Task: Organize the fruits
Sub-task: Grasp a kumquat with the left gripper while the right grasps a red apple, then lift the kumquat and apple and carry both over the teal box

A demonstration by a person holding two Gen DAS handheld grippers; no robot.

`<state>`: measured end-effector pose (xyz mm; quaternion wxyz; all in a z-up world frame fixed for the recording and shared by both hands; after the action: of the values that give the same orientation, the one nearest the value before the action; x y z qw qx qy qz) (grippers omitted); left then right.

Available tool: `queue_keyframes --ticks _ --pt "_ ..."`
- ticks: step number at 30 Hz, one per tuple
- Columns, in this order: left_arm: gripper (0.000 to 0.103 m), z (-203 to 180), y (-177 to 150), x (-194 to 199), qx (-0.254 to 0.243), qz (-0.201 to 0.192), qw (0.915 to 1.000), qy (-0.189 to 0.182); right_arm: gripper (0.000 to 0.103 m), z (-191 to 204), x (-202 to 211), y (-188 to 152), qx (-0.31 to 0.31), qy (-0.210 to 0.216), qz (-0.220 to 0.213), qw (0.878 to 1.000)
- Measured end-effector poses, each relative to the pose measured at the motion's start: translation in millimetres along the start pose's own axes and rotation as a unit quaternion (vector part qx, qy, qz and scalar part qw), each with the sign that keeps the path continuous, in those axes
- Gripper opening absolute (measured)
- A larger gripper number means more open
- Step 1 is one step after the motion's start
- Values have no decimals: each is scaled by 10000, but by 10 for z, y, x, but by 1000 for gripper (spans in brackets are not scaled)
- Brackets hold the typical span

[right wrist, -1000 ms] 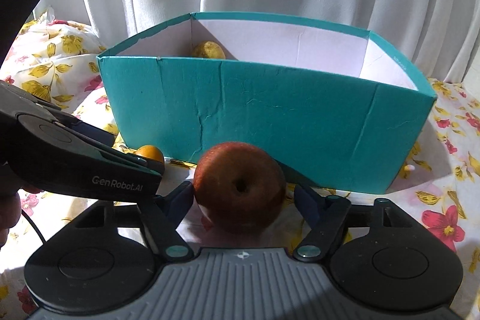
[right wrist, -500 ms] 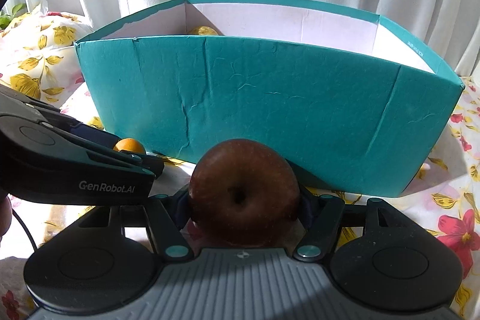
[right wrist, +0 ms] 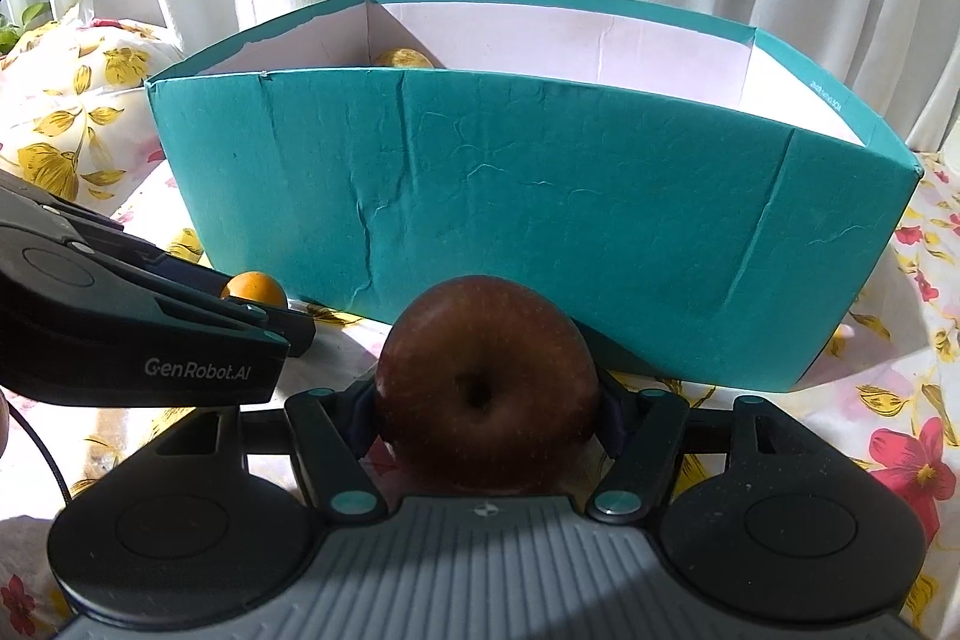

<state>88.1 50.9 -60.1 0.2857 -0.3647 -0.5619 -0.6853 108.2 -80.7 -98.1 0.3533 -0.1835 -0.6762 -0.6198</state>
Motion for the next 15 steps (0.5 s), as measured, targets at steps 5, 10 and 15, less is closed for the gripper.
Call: queue_keyframes --ticks 5,10,15 --pt "43 -13 7 -9 15 20 10000 33 67 -3 -5 -2 0 0 7 10000" --pt "44 -18 17 -15 35 53 10000 71 67 -4 -6 -8 -4 -5 4 10000" --pt "47 1 15 -19 83 80 9999 87 67 -2 -9 -7 -5 -8 8 10000"
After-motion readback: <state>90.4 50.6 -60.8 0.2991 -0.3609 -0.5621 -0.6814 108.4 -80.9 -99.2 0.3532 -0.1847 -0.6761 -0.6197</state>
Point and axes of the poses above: each gripper's, at about its wrist camera, not at the fingertips, and x roughly against the way its jaws point, z to its left, y to its top, the point moved 1 cm from there along -x, roughly the way its jaws point, and after that the axes turned 2 degrees about y, right-handed, at the moved point
